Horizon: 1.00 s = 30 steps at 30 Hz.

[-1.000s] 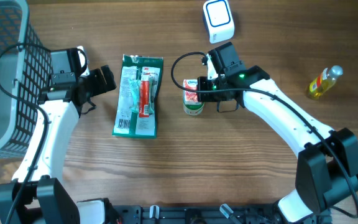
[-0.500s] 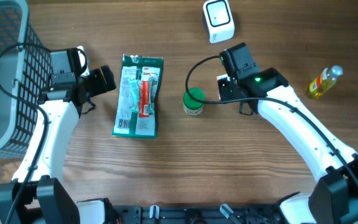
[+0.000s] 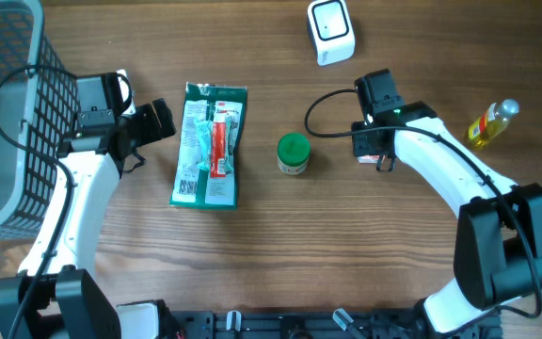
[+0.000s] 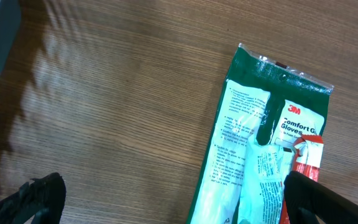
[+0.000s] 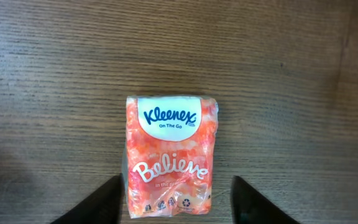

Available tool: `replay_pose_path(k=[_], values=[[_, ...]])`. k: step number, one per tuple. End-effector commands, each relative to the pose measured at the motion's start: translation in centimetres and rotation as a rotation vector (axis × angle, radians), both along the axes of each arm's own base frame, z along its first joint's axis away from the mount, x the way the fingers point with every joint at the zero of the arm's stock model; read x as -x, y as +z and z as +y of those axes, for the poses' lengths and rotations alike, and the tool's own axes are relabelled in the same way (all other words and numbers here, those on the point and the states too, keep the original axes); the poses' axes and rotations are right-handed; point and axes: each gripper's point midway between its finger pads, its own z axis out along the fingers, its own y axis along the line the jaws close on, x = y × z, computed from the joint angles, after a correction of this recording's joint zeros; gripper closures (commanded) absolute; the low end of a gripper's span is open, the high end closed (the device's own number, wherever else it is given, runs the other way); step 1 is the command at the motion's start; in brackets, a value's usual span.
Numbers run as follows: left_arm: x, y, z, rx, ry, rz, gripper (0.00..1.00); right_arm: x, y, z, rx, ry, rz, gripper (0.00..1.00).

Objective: Scan the item barcode

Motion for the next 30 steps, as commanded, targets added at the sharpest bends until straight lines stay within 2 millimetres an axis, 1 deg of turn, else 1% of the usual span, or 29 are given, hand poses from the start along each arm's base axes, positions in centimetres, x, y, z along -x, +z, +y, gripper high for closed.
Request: replay_pose_path(k=[1,3,4,5,7,8,9,11,14,15,21,22,23,25,26,27,28,30], values=[[-0.2,0.3,0.0,0.001,-0.016,-0.010,0.00,0.1,-0.8,-0.9,-0.055,-0.058,0.029,0.37],[-0.2,0.3,0.0,0.002,-0.016,-0.010,0.00,0.2,-1.1,-0.8,-0.191,-0.056,0.066,0.37],[-0.2,0.3,0.0,0.002,-0.016,-0.010,0.00,0.5,-1.0,-0.9,-0.278,-0.053,0.091,0.39],[-0.2,0.3,0.0,0.002,-0.016,-0.010,0.00,0.6,-1.0,-1.5,-0.323,-0.078,0.104,0.41],[-0.2,0.3,0.0,0.002,-0.016,-0.010,0.00,1.1,-1.3,-2.4,-0.414,-0.123,0.127,0.51],[-0.2,0.3,0.0,0.002,-0.016,-0.010,0.00,1.6,-1.7,-2.8,-0.428,-0.138,0.138,0.57],[-0.2,0.3,0.0,0.002,-0.016,-0.010,0.00,2.0,-2.3,-3.0,-0.430,-0.145,0.148,0.59],[-0.2,0.3,0.0,0.001,-0.016,-0.010,0.00,2.6,-3.4,-2.6,-0.443,-0.140,0.148,0.58],[-0.2,0.3,0.0,0.002,-0.016,-0.010,0.00,2.9,-4.7,-1.9,-0.464,-0.118,0.121,0.59],[-0.2,0.3,0.0,0.002,-0.016,-0.010,0.00,2.6,-5.0,-1.9,-0.465,-0.112,0.096,0.60],[-0.2,0.3,0.0,0.002,-0.016,-0.010,0.00,1.0,-4.5,-1.9,-0.469,-0.095,0.026,0.62],[-0.2,0.3,0.0,0.002,-0.016,-0.010,0.00,0.7,-4.3,-1.9,-0.469,-0.093,0.019,0.61],[-0.2,0.3,0.0,0.002,-0.016,-0.010,0.00,0.6,-4.0,-1.9,-0.470,-0.094,0.020,0.59],[-0.2,0.3,0.0,0.002,-0.016,-0.010,0.00,0.4,-2.7,-1.8,-0.473,-0.093,0.025,0.54],[-0.2,0.3,0.0,0.002,-0.016,-0.010,0.00,-0.1,-1.6,-1.8,-0.473,-0.088,0.006,0.54],[-0.2,0.3,0.0,0.002,-0.016,-0.010,0.00,-0.7,-1.0,-1.9,-0.472,-0.080,-0.021,0.54],[-0.2,0.3,0.0,0.002,-0.016,-0.010,0.00,-1.0,-0.8,-1.9,-0.471,-0.078,-0.035,0.58],[-0.2,0.3,0.0,0.002,-0.016,-0.010,0.00,-1.2,-0.9,-1.9,-0.472,-0.078,-0.041,0.63]])
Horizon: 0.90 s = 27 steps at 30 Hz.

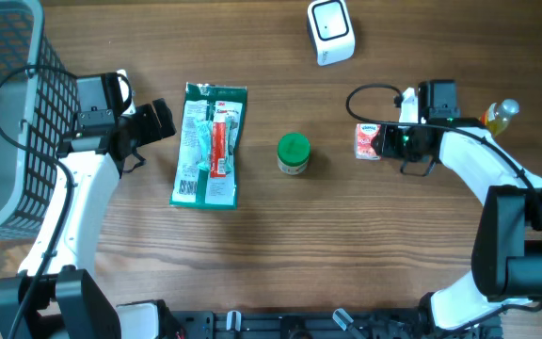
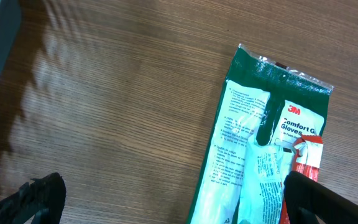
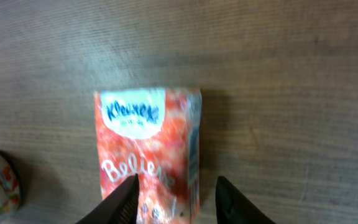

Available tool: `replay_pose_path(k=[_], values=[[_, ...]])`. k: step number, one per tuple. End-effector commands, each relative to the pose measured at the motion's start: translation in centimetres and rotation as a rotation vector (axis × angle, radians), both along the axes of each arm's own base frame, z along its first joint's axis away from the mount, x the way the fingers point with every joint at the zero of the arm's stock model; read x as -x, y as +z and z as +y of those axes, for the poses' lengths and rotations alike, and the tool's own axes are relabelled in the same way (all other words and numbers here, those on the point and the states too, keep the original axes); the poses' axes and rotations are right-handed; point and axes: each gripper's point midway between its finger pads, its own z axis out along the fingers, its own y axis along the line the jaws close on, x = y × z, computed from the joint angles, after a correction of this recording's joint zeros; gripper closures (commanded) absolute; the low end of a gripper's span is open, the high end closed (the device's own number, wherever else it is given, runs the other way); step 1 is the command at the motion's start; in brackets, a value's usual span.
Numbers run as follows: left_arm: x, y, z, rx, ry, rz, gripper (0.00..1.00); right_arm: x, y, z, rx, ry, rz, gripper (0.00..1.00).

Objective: Scan the item barcode

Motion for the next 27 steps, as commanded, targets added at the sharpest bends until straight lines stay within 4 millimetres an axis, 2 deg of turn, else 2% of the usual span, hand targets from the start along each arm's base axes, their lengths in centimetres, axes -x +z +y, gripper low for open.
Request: replay_pose_path(k=[1,4,7,10,18,20,22,25,26,27], values=[[-0.2,0.3,0.0,0.002,-0.016,-0.010,0.00,-0.7,1.4,0.3,-0.009,0.007,-0.041,0.67],[-0.2,0.3,0.0,0.002,-0.016,-0.010,0.00,-0.7,0.9,0.3,-0.009,0.008,-0.030,0.67],[-0.2,0.3,0.0,0.002,-0.016,-0.010,0.00,-0.8,-0.4,0.3,-0.009,0.008,-0.011,0.69],[-0.2,0.3,0.0,0.001,-0.016,-0.010,0.00,-1.0,-1.6,0.3,-0.006,0.006,-0.001,0.80],[-0.2,0.3,0.0,0.002,-0.016,-0.010,0.00,-0.2,-2.5,0.3,-0.006,0.006,0.018,0.80],[-0.2,0.3,0.0,0.002,-0.016,-0.010,0.00,-0.4,-2.5,0.3,-0.004,0.010,0.009,0.87],[-0.2,0.3,0.0,0.002,-0.016,-0.010,0.00,-1.1,-0.7,-0.1,-0.005,0.001,-0.016,0.95],[-0.2,0.3,0.0,0.002,-0.016,-0.010,0.00,-2.5,5.6,-0.2,0.029,0.055,-0.133,0.96],[-0.2,0.3,0.0,0.002,-0.016,-0.010,0.00,-2.4,6.7,-0.8,0.079,0.074,-0.157,0.96],[-0.2,0.3,0.0,0.002,-0.016,-0.010,0.00,-2.1,7.6,-2.2,0.169,0.046,-0.164,0.96]])
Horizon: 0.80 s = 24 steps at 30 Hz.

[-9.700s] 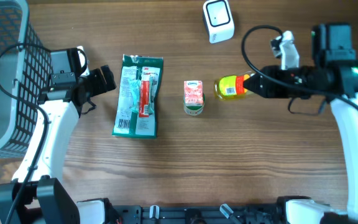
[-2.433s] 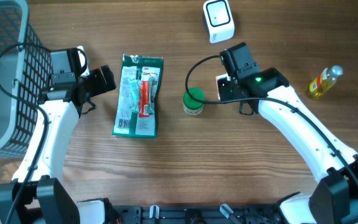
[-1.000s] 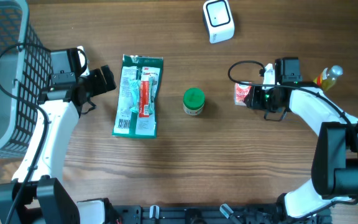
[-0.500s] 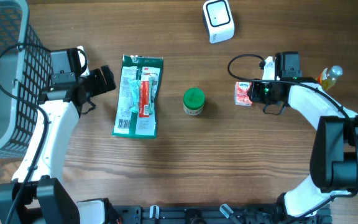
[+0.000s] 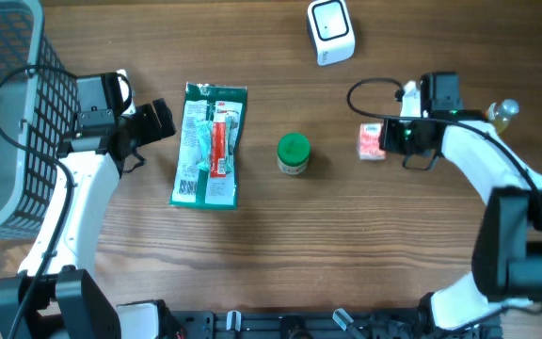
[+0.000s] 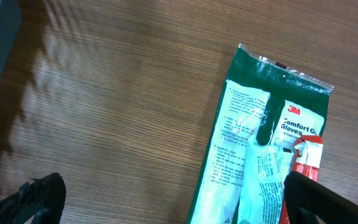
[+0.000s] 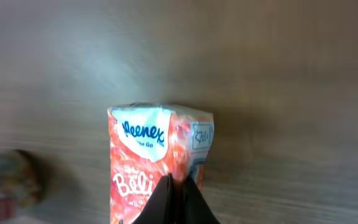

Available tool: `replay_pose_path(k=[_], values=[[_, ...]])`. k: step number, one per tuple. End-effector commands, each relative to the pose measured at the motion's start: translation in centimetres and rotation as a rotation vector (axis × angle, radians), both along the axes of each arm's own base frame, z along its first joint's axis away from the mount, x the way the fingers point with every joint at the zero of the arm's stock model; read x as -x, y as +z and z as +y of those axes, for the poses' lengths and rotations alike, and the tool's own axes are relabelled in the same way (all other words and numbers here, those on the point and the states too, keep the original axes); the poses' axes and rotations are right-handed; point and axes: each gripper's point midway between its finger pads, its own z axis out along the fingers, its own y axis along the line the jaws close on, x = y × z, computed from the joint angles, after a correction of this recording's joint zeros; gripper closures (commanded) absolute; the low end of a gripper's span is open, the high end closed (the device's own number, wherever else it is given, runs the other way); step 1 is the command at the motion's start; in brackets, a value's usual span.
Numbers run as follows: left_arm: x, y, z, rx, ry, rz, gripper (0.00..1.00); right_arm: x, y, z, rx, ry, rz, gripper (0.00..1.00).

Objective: Scan the item barcode

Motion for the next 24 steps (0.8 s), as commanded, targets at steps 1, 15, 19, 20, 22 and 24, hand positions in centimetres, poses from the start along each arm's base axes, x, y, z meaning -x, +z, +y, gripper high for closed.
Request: replay_pose_path(k=[1,15,19,20,22,24], values=[[-0.2,0.3,0.0,0.002,-0.016,-0.011,0.00,-0.9,5.1,-2.6,0.191,0.005,-0.129,0.96],[-0.2,0.3,0.0,0.002,-0.016,-0.011,0.00,3.4,4.5,-0.6,1.067,0.079,-0.110,0.96],[-0.2,0.3,0.0,0.002,-0.016,-0.011,0.00,3.4,1.7,-1.3,1.167,0.114,-0.039,0.96],[-0.2,0.3,0.0,0.002,-0.016,-0.011,0.00,3.5,1.1,-1.3,1.169,0.119,-0.029,0.96],[-0.2,0.3,0.0,0.002,-0.016,-0.011,0.00,3.7,-0.2,-1.2,1.159,0.131,0.002,0.96],[-0.3,0.3,0.0,0.001,-0.016,-0.011,0.00,3.9,-1.2,-0.9,1.135,0.147,0.025,0.96]])
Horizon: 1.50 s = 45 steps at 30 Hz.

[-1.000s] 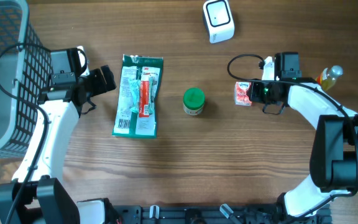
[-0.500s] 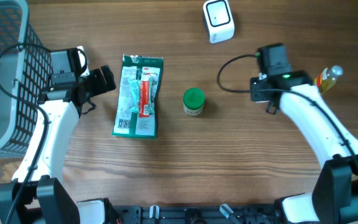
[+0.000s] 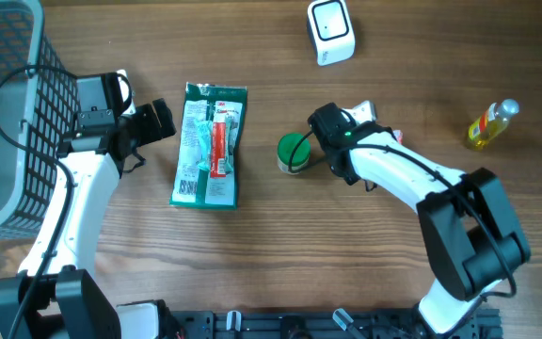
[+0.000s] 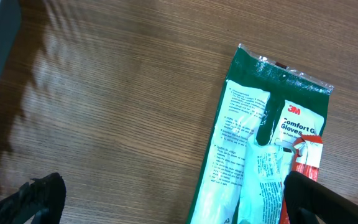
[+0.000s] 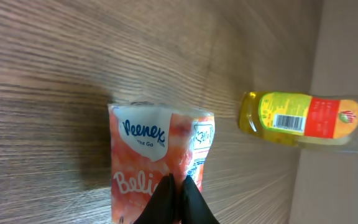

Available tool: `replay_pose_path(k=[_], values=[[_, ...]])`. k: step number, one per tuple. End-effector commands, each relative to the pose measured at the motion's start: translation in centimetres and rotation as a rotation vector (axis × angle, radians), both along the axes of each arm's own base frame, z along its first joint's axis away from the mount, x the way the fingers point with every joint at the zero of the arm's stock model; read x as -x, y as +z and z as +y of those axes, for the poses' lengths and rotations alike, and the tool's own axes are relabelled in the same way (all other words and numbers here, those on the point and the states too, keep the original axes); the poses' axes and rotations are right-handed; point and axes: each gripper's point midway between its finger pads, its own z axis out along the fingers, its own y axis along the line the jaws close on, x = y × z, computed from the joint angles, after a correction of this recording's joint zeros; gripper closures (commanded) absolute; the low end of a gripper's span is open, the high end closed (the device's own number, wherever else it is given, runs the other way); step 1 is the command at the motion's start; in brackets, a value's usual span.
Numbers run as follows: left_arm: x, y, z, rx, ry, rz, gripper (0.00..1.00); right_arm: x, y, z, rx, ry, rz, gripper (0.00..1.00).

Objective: Scan the item barcode

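An orange Kleenex tissue pack (image 5: 160, 155) is pinched at its lower edge by my right gripper (image 5: 176, 194), which is shut on it; a small white label shows on the pack's right side. In the overhead view the pack (image 3: 369, 113) sits just right of the right gripper (image 3: 354, 124), below the white scanner (image 3: 330, 32). My left gripper (image 4: 176, 202) stands open over the left part of the green glove packet (image 4: 263, 143), holding nothing.
A green-lidded jar (image 3: 293, 153) stands just left of the right wrist. The glove packet (image 3: 210, 144) lies left of centre. A yellow bottle (image 3: 492, 122) lies at the far right. A grey basket (image 3: 7, 113) fills the left edge.
The right wrist, which was to the right of the pack, is now on its left beside the green jar. It still grips the pack, turned so the yellow bottle shows. The left arm is unchanged.
First my right gripper hung open over the tissue pack lying flat. Then it stood on the pack's right side with its fingers closer together. Then it was shut on the pack's edge. Now the arm has swung round to the left with the pack held. The left arm stayed still.
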Motion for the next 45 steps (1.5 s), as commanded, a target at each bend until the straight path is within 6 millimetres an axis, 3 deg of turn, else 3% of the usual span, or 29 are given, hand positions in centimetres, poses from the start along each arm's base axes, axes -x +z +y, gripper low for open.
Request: replay_pose_path(k=[1,6,8,10,12,22,24,26,29,33,45], values=[[-0.2,0.3,0.0,0.002,-0.016,-0.010,0.00,0.6,-1.7,-0.1,-0.004,-0.016,0.031,0.95],[-0.2,0.3,0.0,0.002,-0.016,-0.010,0.00,0.7,-3.2,1.5,-0.123,-0.009,0.065,0.82],[-0.2,0.3,0.0,0.002,-0.016,-0.010,0.00,0.8,-3.2,1.6,-0.130,-0.010,0.068,0.76],[-0.2,0.3,0.0,0.001,-0.016,-0.010,0.00,0.8,-3.2,1.6,-0.128,-0.008,0.069,0.62],[-0.2,0.3,0.0,0.002,-0.016,-0.010,0.00,0.6,-3.0,1.7,-0.133,-0.008,0.061,0.60],[-0.2,0.3,0.0,0.002,-0.016,-0.010,0.00,-1.5,3.3,2.7,-0.236,0.003,-0.123,0.56],[-0.2,0.3,0.0,0.002,-0.016,-0.010,0.00,-1.7,3.9,2.2,-0.279,-0.015,-0.138,0.47],[-0.2,0.3,0.0,0.001,-0.016,-0.010,0.00,-1.7,3.3,1.8,-0.387,-0.046,-0.106,0.31],[-0.2,0.3,0.0,0.002,-0.016,-0.010,0.00,-0.9,1.1,2.5,-0.658,-0.076,0.032,0.26],[-0.2,0.3,0.0,0.001,-0.016,-0.010,0.00,-0.2,-0.1,1.7,-0.841,-0.149,0.091,0.26],[-0.2,0.3,0.0,0.002,-0.016,-0.010,0.00,-0.1,-2.7,0.4,-0.765,-0.187,0.112,0.27]])
